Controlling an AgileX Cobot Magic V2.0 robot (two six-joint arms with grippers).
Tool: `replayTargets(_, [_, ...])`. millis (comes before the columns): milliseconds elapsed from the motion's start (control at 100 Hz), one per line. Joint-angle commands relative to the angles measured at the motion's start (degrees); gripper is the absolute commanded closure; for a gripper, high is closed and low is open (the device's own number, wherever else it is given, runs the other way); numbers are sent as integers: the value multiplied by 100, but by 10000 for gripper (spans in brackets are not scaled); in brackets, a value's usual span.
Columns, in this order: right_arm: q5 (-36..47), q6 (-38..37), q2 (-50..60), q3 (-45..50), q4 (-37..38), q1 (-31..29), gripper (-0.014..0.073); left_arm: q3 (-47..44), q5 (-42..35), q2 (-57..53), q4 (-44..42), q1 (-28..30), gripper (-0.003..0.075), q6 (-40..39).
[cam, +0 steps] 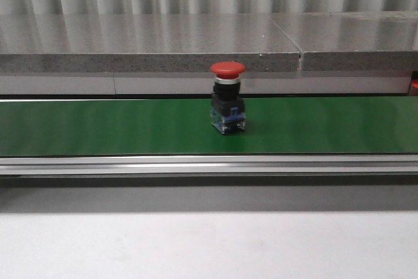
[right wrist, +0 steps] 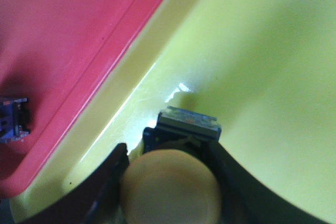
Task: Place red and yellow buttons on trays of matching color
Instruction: 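Lower the yellow button into the yellow tray and open the right gripper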
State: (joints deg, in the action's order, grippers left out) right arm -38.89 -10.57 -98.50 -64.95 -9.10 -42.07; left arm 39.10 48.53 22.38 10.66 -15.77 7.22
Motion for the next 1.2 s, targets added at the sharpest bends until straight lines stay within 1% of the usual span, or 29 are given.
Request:
replayTargets(0, [206, 4, 191, -123, -55, -14, 304, 137, -416, 47, 114, -50, 741, -9])
replayTargets(120, [206, 4, 107, -123, -60, -14, 216, 137, -416, 47, 114, -50, 741, -9])
replayTargets(240, [200, 4, 87, -123, -60, -12, 105, 137, -416, 47, 114, -50, 741, -9])
replayTargets(310, [232, 4, 87, -123, -60, -12, 71, 137, -416, 47, 114, -50, 741, -9])
replayTargets(540, [265, 4, 314, -123, 42, -12, 73, 137, -416, 47, 114, -50, 741, -9])
replayTargets(910, [36, 4, 1409, -123, 58, 50, 73, 137, -416, 47, 114, -50, 741, -9])
replayTargets(1010, [15, 4, 1714, -123, 58, 291, 73, 137, -416, 47, 114, -50, 741, -9])
replayTargets(1190, [-252, 141, 2080, -123, 67, 1049, 73, 137, -416, 47, 114, -50, 741, -9])
